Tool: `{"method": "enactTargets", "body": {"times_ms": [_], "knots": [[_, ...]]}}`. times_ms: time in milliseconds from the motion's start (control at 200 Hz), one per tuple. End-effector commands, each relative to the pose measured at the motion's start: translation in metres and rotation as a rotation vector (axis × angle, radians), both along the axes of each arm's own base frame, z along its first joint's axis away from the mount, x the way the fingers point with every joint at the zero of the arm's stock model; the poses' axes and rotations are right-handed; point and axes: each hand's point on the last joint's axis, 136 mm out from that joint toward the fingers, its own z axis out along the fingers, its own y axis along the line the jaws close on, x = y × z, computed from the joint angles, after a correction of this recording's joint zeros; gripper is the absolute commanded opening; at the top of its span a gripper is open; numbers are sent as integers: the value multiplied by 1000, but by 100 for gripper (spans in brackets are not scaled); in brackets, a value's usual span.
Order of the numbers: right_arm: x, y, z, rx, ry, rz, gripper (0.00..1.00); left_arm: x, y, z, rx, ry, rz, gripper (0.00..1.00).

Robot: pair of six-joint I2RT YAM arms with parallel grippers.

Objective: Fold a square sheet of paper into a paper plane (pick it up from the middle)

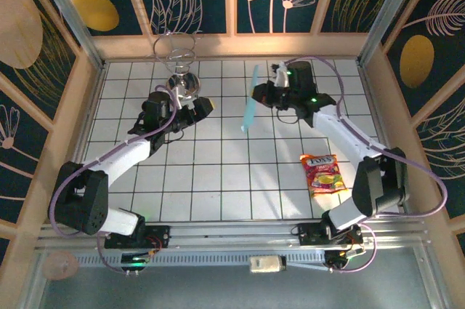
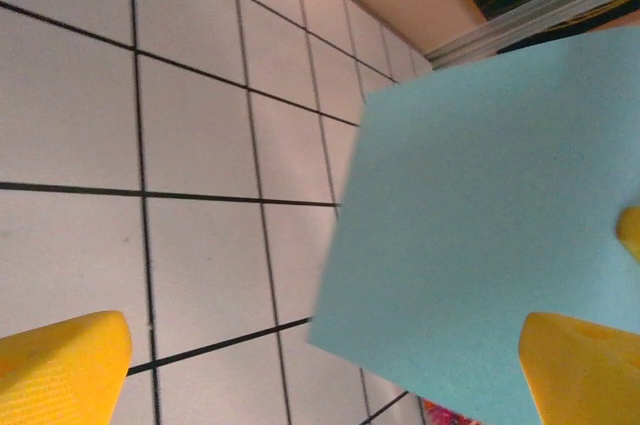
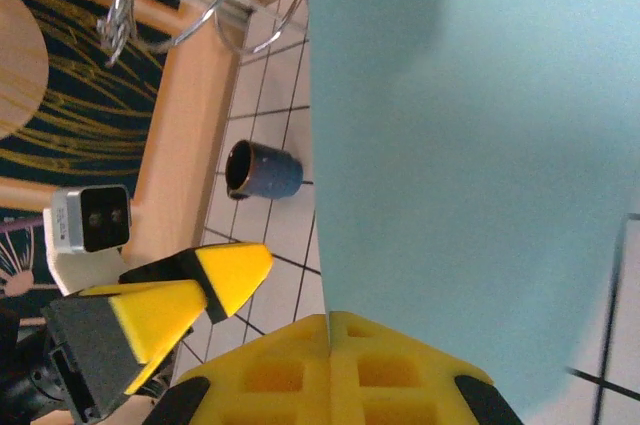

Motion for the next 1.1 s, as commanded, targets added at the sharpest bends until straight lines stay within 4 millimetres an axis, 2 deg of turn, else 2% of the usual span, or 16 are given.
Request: {"method": "enactTargets", "body": {"times_ms": [0, 115, 185, 320, 591, 766, 981, 1096], "knots": [[-11, 22, -54, -116, 141, 21, 0, -5, 11, -17, 56, 27, 25, 99], [-13, 50, -71, -27, 190, 77, 0, -8, 14, -23, 65, 36, 34, 99], [-15, 65, -71, 73, 198, 123, 0, -10, 16, -27, 74, 44, 37, 99], [-22, 74, -82, 199, 258, 170, 0, -15, 13, -42, 70, 86, 17, 98], [-32, 58, -136, 189, 367, 142, 0, -23, 1, -77, 11, 191, -26, 88], [-31, 49, -164, 125, 385, 116, 0, -22, -8, -85, 31, 204, -41, 84], [-18, 37, -183, 69, 377, 106, 0, -24, -26, -109, 147, 263, -42, 79], [-14, 38, -186, 47, 358, 131, 0, -21, -31, -112, 159, 271, -25, 74]]}}
